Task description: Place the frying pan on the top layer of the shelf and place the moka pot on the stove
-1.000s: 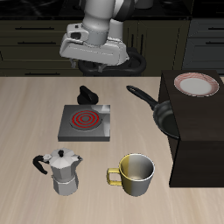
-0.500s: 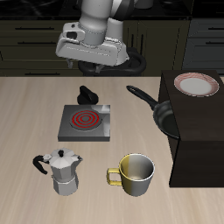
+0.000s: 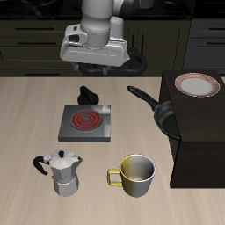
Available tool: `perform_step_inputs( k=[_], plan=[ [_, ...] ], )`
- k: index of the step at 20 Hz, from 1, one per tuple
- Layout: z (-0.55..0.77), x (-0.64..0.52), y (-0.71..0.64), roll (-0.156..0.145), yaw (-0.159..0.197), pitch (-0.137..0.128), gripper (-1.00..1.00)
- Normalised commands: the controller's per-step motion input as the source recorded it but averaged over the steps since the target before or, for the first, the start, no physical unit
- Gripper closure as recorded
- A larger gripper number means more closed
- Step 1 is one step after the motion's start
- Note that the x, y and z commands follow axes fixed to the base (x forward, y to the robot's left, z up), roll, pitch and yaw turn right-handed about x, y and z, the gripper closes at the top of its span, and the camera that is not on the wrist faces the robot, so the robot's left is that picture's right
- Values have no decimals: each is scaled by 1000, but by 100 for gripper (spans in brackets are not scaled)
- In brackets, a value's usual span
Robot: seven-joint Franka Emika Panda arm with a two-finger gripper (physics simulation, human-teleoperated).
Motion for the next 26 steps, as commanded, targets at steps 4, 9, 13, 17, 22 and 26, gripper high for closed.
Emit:
perform_step_inputs(
  k=[4, 9, 13, 17, 22, 26],
  plan=[
    [57, 100, 98, 110, 10, 22, -100],
    [158, 233, -180, 97, -41, 12, -100],
    [70, 302, -241, -38, -40, -1, -100],
    [30, 207, -116, -36, -49, -5, -100],
    [129, 233, -2, -18, -16, -9, -100],
    [100, 153, 95, -22, 13, -6, -100]
  ],
)
